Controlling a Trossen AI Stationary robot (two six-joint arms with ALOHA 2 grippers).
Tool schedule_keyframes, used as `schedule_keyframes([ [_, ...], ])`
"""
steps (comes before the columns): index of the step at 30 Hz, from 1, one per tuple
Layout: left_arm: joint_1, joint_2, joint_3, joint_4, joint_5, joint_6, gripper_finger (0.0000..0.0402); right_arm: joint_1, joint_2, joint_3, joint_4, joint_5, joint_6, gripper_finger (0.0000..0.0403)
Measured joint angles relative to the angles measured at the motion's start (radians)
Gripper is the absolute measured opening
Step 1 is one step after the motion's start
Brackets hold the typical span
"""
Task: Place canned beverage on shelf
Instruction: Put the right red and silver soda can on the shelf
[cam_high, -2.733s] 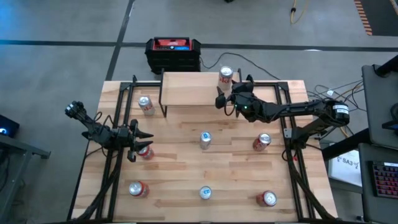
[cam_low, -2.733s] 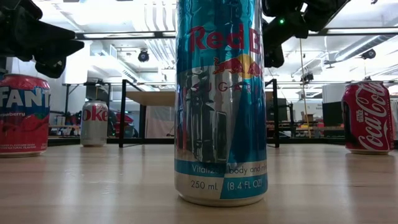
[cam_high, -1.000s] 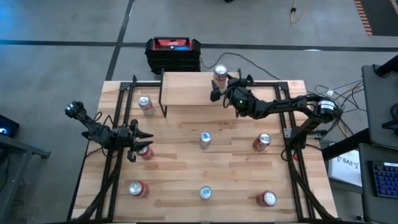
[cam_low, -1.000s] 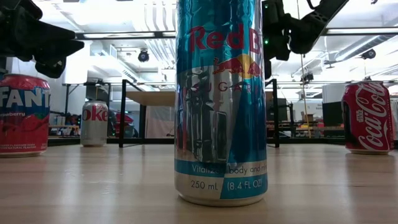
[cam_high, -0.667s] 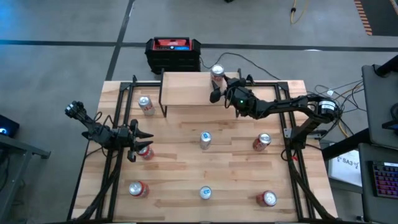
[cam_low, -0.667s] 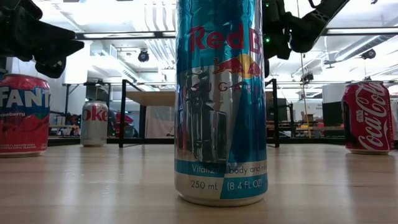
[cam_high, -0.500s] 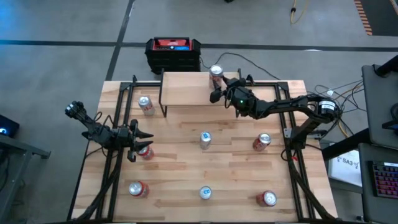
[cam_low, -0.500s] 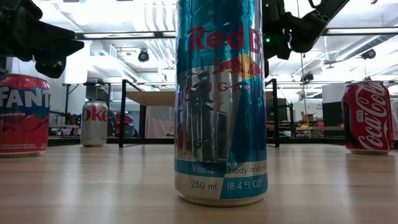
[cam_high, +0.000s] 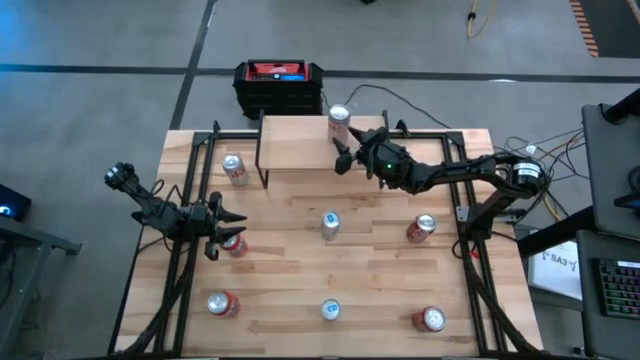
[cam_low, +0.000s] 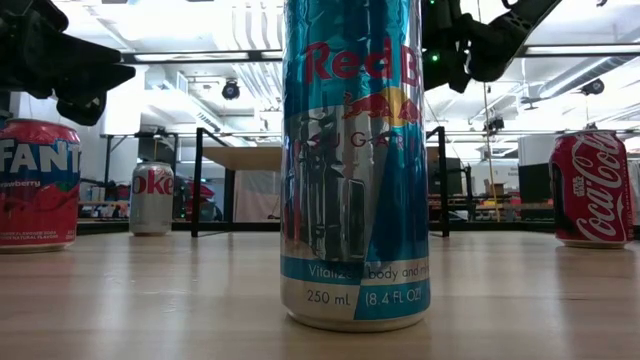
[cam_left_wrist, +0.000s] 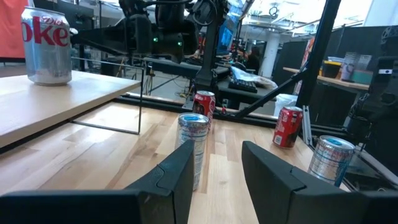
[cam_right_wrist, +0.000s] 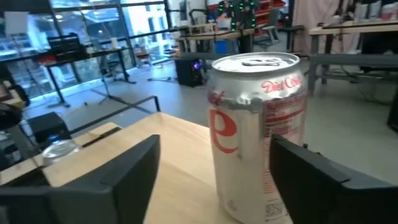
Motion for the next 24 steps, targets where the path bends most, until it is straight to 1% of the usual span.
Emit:
schedule_keyframes([
  [5,0.000,0.000,0.000,0.000,0.000,0.000,0.0118,0.001,0.000,0.000,0.000,0.026,0.003,0.0364],
  [8,0.000,0.000,0.000,0.000,0.000,0.000,0.0118,0.001,0.000,0.000,0.002,0.026,0.003,0.0393],
  [14,0.000,0.000,0.000,0.000,0.000,0.000,0.0118,0.000,0.000,0.000,0.026,-0.001,-0.020,0.0400],
  [17,0.000,0.000,0.000,0.000,0.000,0.000,0.0118,-0.011,0.000,0.000,0.039,-0.001,-0.049,0.0400],
  [24,0.000,0.000,0.000,0.000,0.000,0.000,0.0118,-0.043,0.010,0.000,0.047,0.000,-0.057,0.0400],
])
